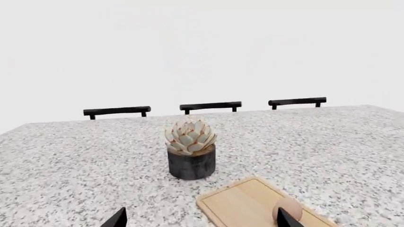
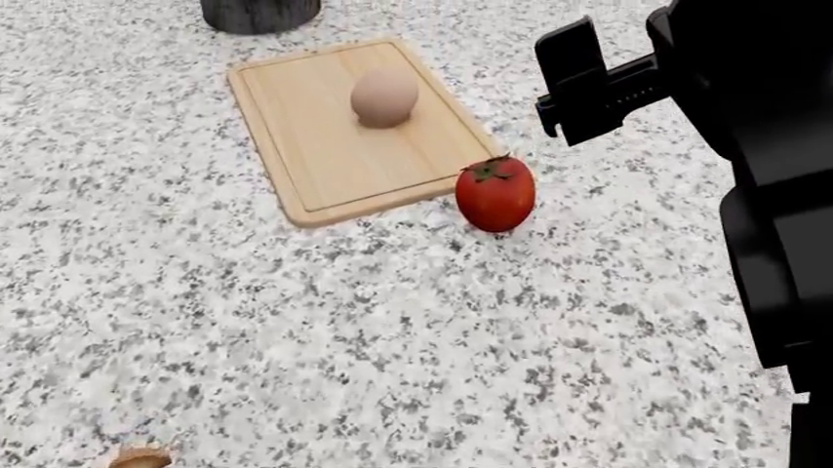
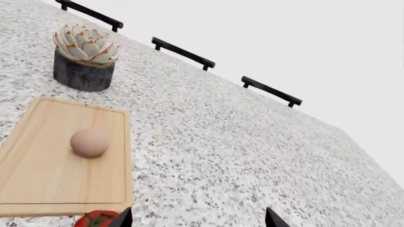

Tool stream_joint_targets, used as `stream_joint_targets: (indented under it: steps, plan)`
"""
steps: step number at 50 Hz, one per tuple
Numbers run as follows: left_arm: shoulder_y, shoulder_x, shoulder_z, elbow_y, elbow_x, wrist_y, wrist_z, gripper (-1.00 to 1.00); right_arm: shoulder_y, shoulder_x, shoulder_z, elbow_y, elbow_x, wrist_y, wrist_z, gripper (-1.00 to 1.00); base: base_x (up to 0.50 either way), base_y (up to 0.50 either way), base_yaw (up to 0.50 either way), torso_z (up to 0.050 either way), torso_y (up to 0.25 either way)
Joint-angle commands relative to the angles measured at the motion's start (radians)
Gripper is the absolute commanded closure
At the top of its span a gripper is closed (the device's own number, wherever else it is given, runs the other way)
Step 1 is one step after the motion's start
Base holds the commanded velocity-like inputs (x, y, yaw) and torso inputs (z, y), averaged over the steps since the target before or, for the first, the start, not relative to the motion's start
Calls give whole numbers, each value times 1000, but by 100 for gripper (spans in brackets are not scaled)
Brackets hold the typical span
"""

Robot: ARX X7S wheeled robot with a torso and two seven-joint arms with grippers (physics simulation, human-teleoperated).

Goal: Clear the non-vegetable object off the cutting board and place the vegetables onto it.

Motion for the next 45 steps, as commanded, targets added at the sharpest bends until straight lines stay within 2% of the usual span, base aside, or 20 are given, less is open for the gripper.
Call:
stream_joint_targets:
  steps: [1,39,45]
  plan:
    - [-11,-7,2,-7,3,21,2,-100,7,9,-21,26,0,-13,-5,-100,500,0,0,0,0]
    - [0,-9,-17,12,-31,48,6,-100,9,20,-44,6,22,-6,-17,-100,500,0,0,0,1]
    - [6,-18,-13,22,-26,54,1,-100,6,9,-20,0,34,-14,-19,-100,0,0,0,0,-190]
